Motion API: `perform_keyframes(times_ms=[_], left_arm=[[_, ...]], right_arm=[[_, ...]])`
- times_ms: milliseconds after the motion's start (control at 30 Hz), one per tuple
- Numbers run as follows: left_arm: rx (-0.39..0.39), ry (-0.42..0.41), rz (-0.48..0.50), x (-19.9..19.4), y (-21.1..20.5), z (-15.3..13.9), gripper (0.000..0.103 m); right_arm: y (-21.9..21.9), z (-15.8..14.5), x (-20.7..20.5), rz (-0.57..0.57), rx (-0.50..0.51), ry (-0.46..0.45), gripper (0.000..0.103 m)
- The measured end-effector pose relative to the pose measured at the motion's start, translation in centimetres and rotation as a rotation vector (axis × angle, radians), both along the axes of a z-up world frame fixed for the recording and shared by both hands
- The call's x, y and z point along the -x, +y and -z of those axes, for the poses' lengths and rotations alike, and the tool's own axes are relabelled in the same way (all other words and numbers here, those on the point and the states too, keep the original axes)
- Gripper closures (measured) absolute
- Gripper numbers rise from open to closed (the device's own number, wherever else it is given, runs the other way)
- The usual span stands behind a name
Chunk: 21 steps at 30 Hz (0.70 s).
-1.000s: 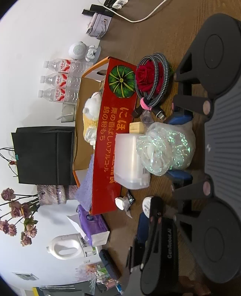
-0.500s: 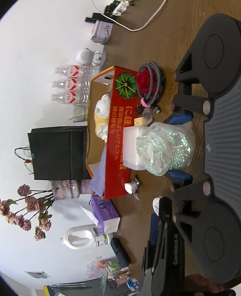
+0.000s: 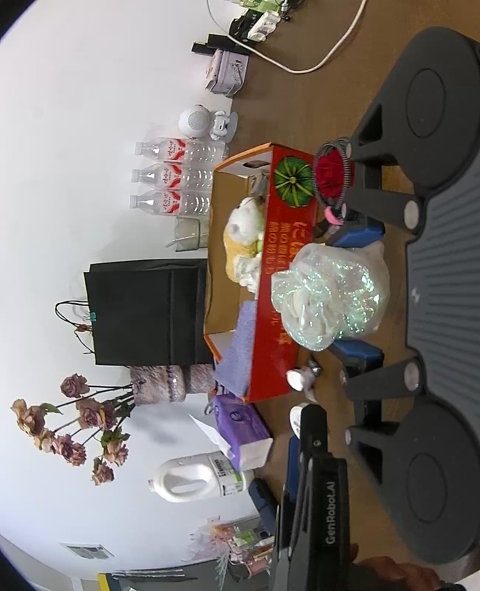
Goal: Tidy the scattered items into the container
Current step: 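Carry the plastic bag and round container into the box and open both grippers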
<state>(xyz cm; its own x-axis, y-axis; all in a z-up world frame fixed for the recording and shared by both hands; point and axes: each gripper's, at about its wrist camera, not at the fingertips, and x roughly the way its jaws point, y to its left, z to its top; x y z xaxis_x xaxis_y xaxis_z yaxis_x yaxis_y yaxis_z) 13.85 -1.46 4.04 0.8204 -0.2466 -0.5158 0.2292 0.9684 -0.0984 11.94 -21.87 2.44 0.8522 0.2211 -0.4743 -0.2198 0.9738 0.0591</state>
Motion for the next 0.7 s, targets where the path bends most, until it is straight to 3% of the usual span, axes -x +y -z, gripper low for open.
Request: perform_keyframes(times_ms=[200,367,500,700], left_arm=[[0.021,-0.036,0.019,-3.4,0.1,-2.0,0.062],[0.028,-0.061,0.013,-8.7,-0.1,-4.5,0.062],[0.015,-0.016,0.0,-13.5,-0.1,-4.7,0.062],[-0.012,0.106,-0.012,-19.9,0.1,-2.5,0.068]], right_arm=[[0.2,-1.8,-3.4,0.0,0.015,-0.038,0.053],[0.7,-3.5,-9.3,-0.002,0.067,-0.038,0.053],[0.7,-3.5,-14.7,-0.012,0.072,0.034,0.053],[0.7,-1.3,-21.4,-0.036,0.073,0.201,0.053]])
